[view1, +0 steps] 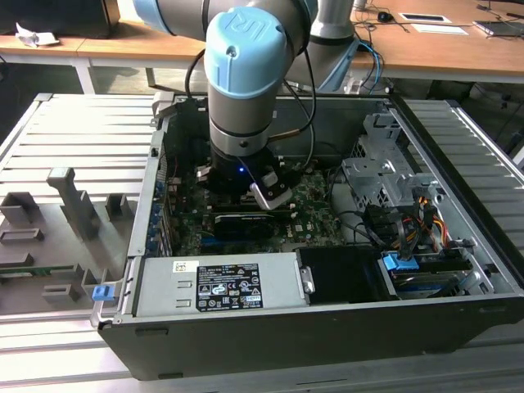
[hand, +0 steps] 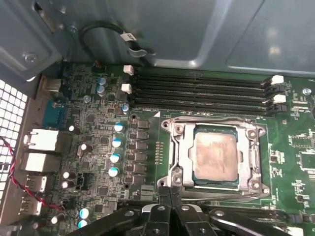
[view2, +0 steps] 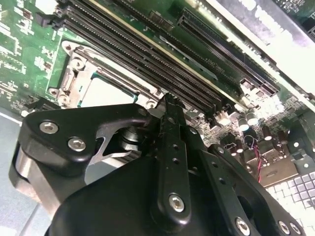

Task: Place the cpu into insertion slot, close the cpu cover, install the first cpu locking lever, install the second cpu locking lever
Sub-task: 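Install the second cpu locking lever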

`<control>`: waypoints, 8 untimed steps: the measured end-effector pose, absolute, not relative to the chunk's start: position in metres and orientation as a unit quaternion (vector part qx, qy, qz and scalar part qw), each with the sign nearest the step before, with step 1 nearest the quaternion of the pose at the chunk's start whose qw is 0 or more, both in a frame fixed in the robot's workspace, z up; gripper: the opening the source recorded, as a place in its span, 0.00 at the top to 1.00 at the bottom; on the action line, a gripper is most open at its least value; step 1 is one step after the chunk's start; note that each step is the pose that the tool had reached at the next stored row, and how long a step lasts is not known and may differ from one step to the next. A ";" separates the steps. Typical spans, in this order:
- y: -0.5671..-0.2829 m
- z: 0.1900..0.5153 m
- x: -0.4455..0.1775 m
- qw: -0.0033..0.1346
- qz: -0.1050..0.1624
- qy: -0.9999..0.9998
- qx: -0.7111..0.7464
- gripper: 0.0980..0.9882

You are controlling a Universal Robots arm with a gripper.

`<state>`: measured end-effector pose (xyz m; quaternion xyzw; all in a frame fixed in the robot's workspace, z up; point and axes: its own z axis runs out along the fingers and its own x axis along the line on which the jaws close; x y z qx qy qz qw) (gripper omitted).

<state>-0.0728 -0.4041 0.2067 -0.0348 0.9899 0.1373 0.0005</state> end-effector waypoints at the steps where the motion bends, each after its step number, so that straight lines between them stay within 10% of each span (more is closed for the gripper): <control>1: -0.404 0.204 -0.073 0.001 0.141 0.989 -0.035 0.99; 8: -0.404 0.196 -0.073 0.001 0.159 0.987 -0.035 0.99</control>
